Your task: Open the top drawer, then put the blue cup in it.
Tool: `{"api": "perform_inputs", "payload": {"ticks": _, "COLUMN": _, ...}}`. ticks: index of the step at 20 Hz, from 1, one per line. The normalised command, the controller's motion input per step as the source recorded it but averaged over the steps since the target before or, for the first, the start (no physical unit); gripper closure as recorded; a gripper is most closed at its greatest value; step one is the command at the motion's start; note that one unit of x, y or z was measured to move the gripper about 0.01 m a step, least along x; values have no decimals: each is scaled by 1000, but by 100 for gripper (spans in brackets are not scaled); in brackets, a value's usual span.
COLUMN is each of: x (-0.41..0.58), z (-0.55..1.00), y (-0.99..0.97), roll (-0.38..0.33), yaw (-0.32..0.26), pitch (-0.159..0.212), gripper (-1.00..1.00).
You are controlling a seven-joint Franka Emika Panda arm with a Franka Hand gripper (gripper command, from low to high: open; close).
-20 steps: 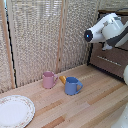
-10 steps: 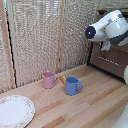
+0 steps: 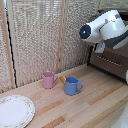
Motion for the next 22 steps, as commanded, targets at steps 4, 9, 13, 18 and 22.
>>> {"api": "perform_inputs", "payload": {"ticks": 4, "x": 25, "z": -89, "y": 501, "roll": 5, "yaw": -8, "pitch": 24, "gripper": 100}}
{"api": "perform_inputs", "payload": {"ticks": 9, "x": 0, "z": 90, "y": 179, "roll": -41, "yaw": -23, "pitch": 0, "gripper": -100}}
{"api": "perform_inputs", "payload": {"ticks": 13, "x": 0, "z": 465, "y": 379, "roll": 102, "yaw": -4, "pitch": -8, "gripper": -100}}
{"api": "perform_inputs", "payload": {"ticks": 18, "x": -34, "z": 453, "y": 485, "roll": 242, "yaw": -12, "pitch": 0, "gripper": -100}}
{"api": "perform_inputs", "payload": {"ticks": 22, "x": -5, "z": 216, "y": 518, "roll": 316, "yaw": -31, "pitch": 14, "gripper": -100}}
